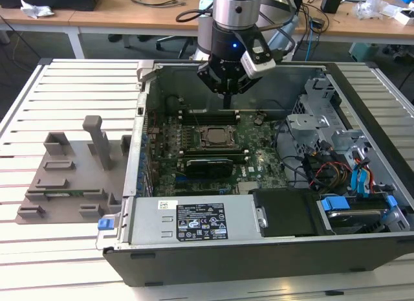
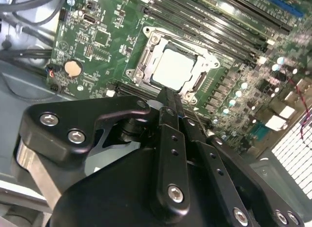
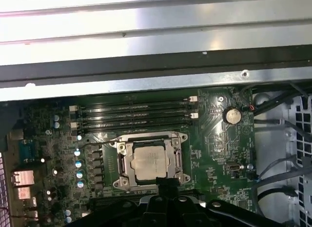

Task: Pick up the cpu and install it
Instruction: 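Install the first cpu locking lever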

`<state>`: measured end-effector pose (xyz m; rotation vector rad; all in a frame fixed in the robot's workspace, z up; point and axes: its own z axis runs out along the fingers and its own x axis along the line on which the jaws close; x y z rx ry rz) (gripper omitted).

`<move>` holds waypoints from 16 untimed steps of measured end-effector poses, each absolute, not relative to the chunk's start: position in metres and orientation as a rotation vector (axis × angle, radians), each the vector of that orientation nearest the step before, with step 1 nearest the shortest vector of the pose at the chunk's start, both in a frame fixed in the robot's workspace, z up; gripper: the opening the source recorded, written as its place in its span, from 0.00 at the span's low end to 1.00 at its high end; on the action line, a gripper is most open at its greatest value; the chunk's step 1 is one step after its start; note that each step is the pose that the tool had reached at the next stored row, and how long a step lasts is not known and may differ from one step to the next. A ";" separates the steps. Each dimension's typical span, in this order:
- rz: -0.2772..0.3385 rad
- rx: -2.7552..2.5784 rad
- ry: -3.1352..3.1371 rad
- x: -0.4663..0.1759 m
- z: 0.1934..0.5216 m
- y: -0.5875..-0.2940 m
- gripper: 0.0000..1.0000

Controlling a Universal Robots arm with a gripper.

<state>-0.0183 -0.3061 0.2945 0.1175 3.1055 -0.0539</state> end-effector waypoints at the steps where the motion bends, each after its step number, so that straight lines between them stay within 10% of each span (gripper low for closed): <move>1: -0.054 0.098 3.106 -0.018 0.295 -0.306 0.11; 16: -0.049 -0.160 3.101 -0.018 0.295 -0.306 0.11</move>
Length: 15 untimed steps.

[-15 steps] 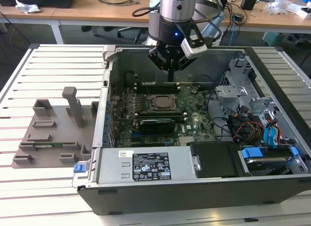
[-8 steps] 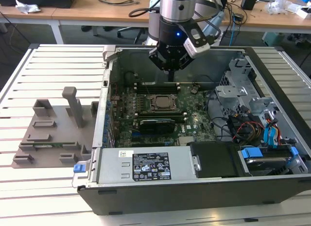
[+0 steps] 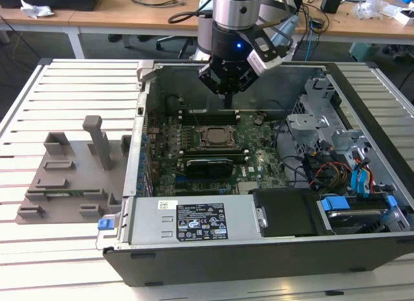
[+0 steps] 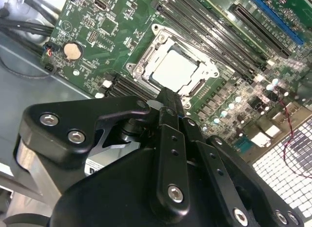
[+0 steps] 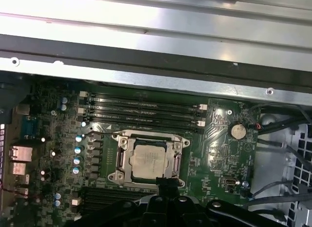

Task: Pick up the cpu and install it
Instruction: 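Install the first cpu locking lever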

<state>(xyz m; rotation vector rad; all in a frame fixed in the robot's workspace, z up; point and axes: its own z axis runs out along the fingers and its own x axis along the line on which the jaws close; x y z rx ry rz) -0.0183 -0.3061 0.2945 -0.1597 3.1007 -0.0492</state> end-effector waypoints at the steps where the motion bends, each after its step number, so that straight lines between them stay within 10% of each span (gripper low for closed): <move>1: -0.049 -0.173 3.100 -0.018 0.295 -0.306 0.11; 15: -0.052 -0.271 3.121 -0.018 0.294 -0.306 0.11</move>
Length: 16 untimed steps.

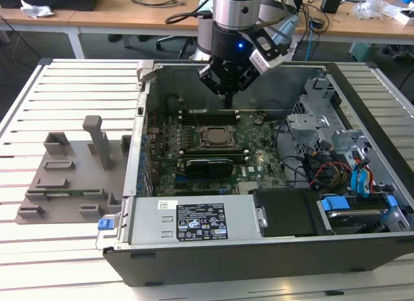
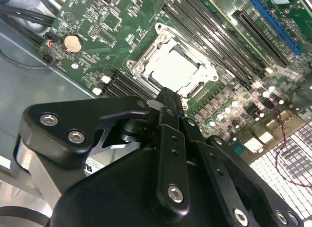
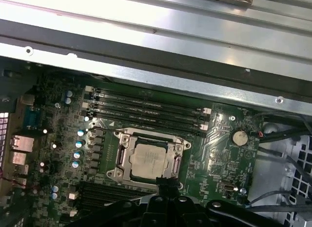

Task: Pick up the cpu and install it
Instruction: 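Install the first cpu locking lever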

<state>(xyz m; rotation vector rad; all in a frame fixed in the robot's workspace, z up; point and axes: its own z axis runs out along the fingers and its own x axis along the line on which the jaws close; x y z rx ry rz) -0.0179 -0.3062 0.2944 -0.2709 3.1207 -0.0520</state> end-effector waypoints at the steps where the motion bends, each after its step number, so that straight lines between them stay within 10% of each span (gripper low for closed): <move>1: -0.057 -0.273 3.140 -0.018 0.294 -0.306 0.11; 16: -0.065 -0.177 3.157 -0.030 0.294 -0.306 0.11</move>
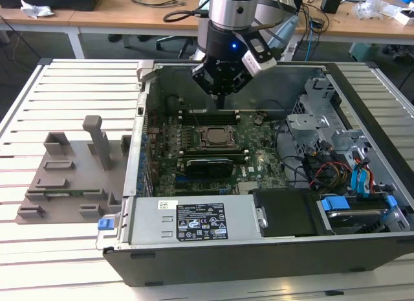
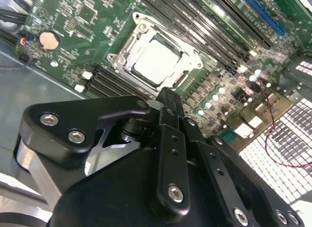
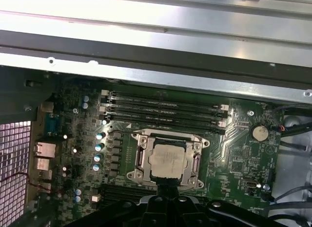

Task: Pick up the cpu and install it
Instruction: 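Install the first cpu locking lever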

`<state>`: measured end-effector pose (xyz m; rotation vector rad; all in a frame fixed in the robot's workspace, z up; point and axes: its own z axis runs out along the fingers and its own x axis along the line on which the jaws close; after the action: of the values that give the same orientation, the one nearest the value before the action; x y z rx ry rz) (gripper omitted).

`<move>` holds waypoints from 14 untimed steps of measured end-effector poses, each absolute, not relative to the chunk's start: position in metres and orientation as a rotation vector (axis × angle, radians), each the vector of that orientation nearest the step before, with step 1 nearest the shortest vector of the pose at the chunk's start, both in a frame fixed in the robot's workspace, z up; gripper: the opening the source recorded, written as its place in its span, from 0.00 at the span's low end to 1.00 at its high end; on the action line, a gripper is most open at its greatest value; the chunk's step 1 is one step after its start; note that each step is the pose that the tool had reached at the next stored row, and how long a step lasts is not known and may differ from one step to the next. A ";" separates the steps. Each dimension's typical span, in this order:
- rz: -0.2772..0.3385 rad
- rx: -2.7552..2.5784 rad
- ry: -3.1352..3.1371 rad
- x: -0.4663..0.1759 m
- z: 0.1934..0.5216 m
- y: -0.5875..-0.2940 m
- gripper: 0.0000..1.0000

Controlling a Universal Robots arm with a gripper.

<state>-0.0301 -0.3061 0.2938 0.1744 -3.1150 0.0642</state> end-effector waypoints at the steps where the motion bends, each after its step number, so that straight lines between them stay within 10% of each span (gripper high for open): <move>1: 0.064 0.175 -3.115 -0.033 0.294 -0.306 0.11; 14: 0.064 0.175 -3.115 -0.062 0.294 -0.306 0.11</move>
<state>-0.0619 -0.3061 0.2938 0.1745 -3.1150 0.0644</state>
